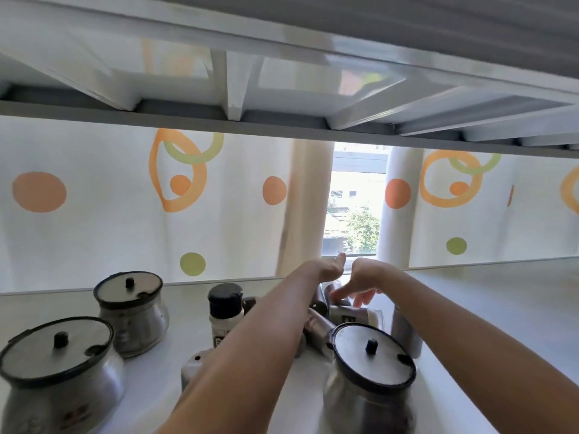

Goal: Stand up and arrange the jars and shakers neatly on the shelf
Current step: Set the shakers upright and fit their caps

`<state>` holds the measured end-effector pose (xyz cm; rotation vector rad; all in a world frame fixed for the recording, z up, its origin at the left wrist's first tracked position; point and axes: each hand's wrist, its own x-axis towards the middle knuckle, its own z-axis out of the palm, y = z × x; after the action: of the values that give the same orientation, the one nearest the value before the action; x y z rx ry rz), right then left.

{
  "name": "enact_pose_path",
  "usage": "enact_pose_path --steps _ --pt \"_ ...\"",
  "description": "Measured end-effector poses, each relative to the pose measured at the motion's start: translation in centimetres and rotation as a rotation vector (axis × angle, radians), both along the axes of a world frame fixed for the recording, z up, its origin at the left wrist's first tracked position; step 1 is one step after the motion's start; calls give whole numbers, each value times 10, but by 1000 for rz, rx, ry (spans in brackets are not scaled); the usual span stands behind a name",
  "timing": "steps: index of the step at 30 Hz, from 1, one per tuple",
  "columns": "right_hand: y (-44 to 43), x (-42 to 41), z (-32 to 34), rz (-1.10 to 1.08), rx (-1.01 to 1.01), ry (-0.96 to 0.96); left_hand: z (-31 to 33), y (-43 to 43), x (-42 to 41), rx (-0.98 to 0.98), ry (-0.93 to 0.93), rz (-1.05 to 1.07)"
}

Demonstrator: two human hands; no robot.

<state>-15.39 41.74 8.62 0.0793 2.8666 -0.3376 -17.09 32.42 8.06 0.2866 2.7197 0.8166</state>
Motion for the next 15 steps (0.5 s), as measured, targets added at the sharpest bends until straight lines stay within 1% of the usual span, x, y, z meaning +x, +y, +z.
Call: enact_pose_path --steps 4,9,15 --pt "-2 -4 -4 3 -75 -45 -3 3 -2 2 0 1" --pt "-4 -3 0 13 -63 -88 -1 5 -3 38 7 -2" --pt "-5 6 7 -27 -99 -121 5 4 -5 43 20 31"
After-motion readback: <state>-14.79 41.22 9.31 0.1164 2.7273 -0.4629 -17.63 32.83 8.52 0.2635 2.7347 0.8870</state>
